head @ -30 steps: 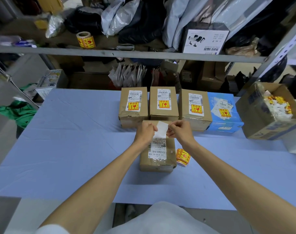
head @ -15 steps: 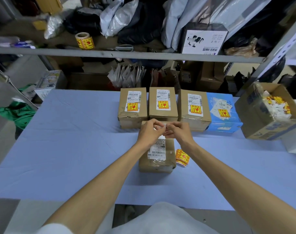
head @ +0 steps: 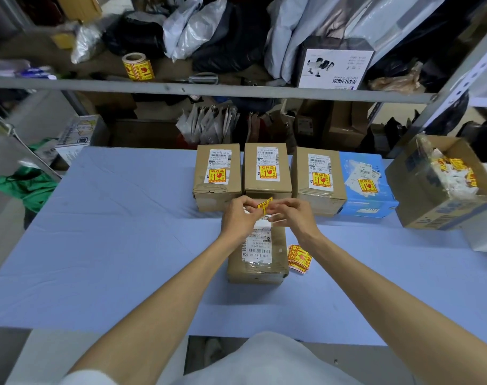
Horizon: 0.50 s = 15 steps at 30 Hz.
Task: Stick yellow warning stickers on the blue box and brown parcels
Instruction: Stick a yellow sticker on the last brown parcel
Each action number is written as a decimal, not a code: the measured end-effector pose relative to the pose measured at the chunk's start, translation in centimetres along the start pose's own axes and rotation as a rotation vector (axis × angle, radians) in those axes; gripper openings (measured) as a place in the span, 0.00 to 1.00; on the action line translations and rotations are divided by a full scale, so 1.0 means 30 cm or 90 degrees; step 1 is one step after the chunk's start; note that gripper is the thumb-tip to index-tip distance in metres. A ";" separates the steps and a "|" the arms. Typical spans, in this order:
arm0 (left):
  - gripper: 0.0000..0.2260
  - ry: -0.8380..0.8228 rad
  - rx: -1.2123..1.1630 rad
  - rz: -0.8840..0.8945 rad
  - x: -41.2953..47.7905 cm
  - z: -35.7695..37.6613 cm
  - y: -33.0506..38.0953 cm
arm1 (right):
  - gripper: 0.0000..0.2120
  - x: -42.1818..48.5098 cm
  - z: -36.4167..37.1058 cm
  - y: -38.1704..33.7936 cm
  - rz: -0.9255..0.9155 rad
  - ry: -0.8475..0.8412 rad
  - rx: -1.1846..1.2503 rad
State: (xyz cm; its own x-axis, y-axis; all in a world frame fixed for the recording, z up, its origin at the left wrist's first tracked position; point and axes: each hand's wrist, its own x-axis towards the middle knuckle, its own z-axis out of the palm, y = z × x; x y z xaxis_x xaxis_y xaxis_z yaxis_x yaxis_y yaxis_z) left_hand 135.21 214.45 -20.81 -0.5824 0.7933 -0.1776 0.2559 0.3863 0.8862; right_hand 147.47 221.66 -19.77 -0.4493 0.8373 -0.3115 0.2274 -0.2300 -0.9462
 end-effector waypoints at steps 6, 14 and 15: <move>0.02 -0.086 -0.117 -0.046 0.006 -0.032 0.007 | 0.06 0.019 -0.023 0.036 -0.004 0.040 -0.109; 0.08 -0.109 -0.130 -0.068 0.004 -0.044 -0.010 | 0.04 0.012 -0.049 0.034 0.007 -0.006 -0.113; 0.08 -0.112 -0.129 -0.068 0.001 -0.045 -0.012 | 0.04 0.010 -0.050 0.032 0.008 -0.013 -0.108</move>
State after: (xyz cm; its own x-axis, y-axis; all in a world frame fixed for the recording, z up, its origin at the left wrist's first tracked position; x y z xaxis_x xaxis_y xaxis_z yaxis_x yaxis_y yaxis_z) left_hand 134.05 213.71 -20.57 -0.4507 0.8292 -0.3307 0.0303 0.3845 0.9226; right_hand 148.86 222.45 -20.65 -0.4627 0.8242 -0.3264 0.3749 -0.1518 -0.9146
